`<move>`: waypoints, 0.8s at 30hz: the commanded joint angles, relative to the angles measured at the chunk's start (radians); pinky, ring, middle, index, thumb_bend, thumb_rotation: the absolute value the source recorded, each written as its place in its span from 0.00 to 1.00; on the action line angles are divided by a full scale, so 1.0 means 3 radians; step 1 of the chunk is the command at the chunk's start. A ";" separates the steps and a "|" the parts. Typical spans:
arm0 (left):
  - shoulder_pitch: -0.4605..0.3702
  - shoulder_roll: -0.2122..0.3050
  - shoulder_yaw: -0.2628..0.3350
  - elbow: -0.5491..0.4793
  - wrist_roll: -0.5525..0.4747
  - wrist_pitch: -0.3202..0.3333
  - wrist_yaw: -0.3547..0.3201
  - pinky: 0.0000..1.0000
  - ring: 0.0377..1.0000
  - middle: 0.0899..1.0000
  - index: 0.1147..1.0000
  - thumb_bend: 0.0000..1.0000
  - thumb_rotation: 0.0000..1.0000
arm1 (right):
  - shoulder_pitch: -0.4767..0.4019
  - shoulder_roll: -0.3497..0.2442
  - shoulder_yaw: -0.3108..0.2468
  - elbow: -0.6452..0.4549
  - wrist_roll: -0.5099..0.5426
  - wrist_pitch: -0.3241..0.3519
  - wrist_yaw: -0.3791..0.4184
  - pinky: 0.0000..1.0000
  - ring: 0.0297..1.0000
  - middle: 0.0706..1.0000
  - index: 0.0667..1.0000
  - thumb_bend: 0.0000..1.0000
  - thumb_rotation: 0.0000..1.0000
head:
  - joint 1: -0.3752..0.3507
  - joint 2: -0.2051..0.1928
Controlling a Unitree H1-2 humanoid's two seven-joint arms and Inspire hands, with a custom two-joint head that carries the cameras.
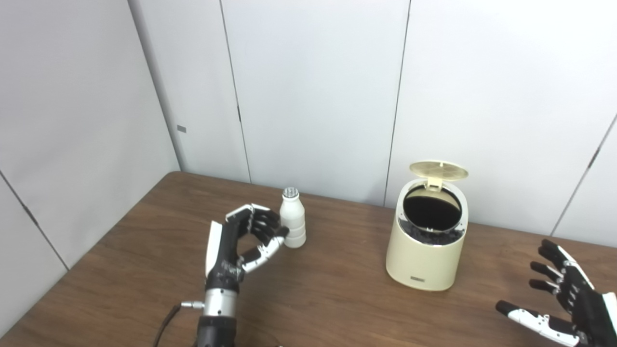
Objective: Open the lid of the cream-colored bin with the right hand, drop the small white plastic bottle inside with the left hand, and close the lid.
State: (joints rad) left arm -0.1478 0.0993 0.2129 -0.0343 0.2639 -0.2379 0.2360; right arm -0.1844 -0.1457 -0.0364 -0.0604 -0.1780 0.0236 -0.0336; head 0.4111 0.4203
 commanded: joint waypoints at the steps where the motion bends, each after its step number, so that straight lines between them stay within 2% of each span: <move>1: -0.0130 0.0032 0.0023 -0.0006 0.0041 -0.0028 0.0099 0.39 0.44 0.47 0.42 0.51 0.06 | -0.0074 0.0005 -0.0004 -0.0141 -0.0002 -0.0017 -0.0016 0.69 0.80 0.87 0.86 0.76 0.00 | -0.0002 0.0001; 3: -0.0151 0.0042 0.0028 0.0014 0.0050 -0.0011 0.0124 0.40 0.45 0.48 0.42 0.51 0.06 | -0.0070 0.0009 -0.0002 -0.0176 -0.0009 0.0026 -0.0013 0.70 0.80 0.87 0.86 0.75 0.00 | -0.0002 0.0001; 8: -0.0188 0.0099 0.0006 0.0081 0.0092 0.0039 0.0144 0.52 0.64 0.67 0.43 0.51 0.06 | -0.0069 0.0018 0.0014 -0.0256 -0.0028 0.0117 -0.0006 0.69 0.80 0.87 0.86 0.75 0.00 | -0.0021 0.0014; 9: -0.0192 0.0112 -0.0001 0.0086 0.0103 0.0076 0.0134 0.52 0.65 0.68 0.43 0.51 0.06 | -0.0070 0.0014 0.0018 -0.0253 -0.0030 0.0105 -0.0009 0.69 0.80 0.87 0.86 0.75 0.00 | -0.0021 0.0014; 10: -0.0199 0.0124 -0.0007 0.0092 0.0102 0.0114 0.0119 0.54 0.68 0.72 0.60 0.61 0.06 | -0.0070 0.0010 0.0020 -0.0250 -0.0034 0.0095 -0.0012 0.69 0.79 0.87 0.86 0.75 0.00 | -0.0021 0.0014; 13: -0.0237 0.0175 -0.0033 0.0146 0.0116 0.0220 0.0090 0.57 0.71 0.75 0.74 0.68 0.05 | -0.0070 -0.0007 0.0033 -0.0241 -0.0086 0.0076 -0.0032 0.68 0.79 0.86 0.85 0.75 0.00 | -0.0021 0.0014; 18: -0.0327 0.0304 -0.0109 0.0272 0.0196 0.0371 0.0052 0.66 0.76 0.79 0.80 0.71 0.08 | -0.0064 0.0024 -0.0009 -0.0272 0.0124 0.0099 0.0027 0.74 0.82 0.87 0.88 0.73 0.00 | -0.0061 0.0024; 24: -0.0427 0.0411 -0.0171 0.0377 0.0221 0.0516 -0.0001 0.72 0.80 0.84 0.86 0.77 0.17 | -0.0050 0.0010 0.0025 -0.0319 0.0073 0.0106 0.0016 0.72 0.82 0.87 0.87 0.75 0.00 | -0.0074 0.0035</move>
State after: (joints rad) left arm -0.2339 0.1955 0.1631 0.0872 0.3134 -0.0808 0.2304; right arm -0.1788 -0.1384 -0.0296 -0.1142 -0.1479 0.0736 -0.0286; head 0.3881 0.4295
